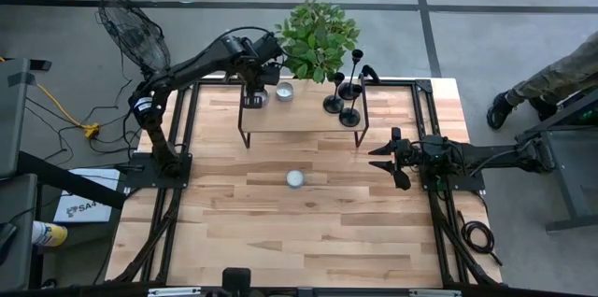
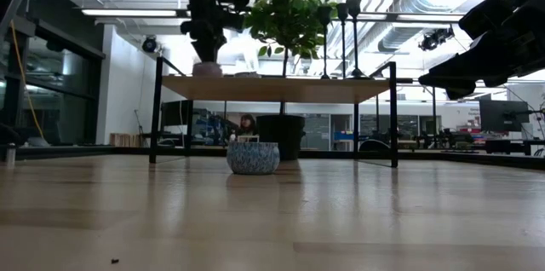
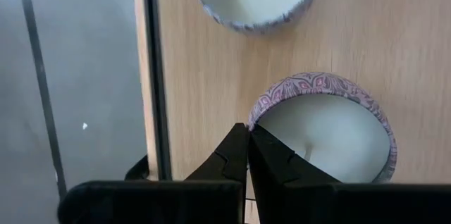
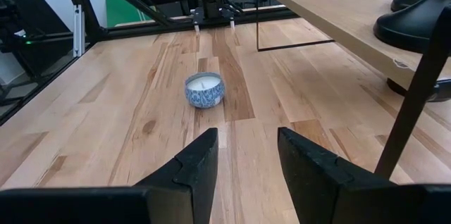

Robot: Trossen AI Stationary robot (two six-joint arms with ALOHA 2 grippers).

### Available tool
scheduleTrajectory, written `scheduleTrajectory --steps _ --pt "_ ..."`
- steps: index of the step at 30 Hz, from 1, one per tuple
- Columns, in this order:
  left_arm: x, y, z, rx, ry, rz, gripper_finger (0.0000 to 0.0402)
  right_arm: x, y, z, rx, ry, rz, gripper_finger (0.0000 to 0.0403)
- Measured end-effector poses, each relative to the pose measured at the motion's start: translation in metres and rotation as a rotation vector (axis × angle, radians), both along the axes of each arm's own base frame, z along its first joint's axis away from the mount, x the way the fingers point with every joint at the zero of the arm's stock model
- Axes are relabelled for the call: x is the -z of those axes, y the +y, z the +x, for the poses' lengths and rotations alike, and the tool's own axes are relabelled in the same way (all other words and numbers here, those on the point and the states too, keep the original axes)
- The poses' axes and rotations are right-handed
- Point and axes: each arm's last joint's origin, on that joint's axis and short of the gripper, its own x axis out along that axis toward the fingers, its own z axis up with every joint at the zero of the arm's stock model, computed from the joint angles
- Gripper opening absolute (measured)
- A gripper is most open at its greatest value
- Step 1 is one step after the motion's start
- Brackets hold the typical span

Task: Pick & Place candle stick holders
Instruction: Put the red scented candle on the shelf

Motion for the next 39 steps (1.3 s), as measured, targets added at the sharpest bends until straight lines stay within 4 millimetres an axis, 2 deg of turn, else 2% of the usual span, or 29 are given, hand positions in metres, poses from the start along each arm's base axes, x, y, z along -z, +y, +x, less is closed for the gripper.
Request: scheduleTrajectory --steps 5,15,39 --pt "0.0095 0.0008 -0.0005 -0.009 0.035 0.01 0.0001 0.0 0.0 0.0 0.0 0.0 0.0 0.0142" --pt "0.008 0.0038 0.002 -0.021 0.02 0.063 0.0001 0.0 0.0 0.0 -0.001 0.0 -0.001 0.0142" --pt "0.0093 0.0011 0.0003 -0.007 0.023 0.009 0.0001 0.0 0.0 0.0 0.0 0.0 0.0 0.0142"
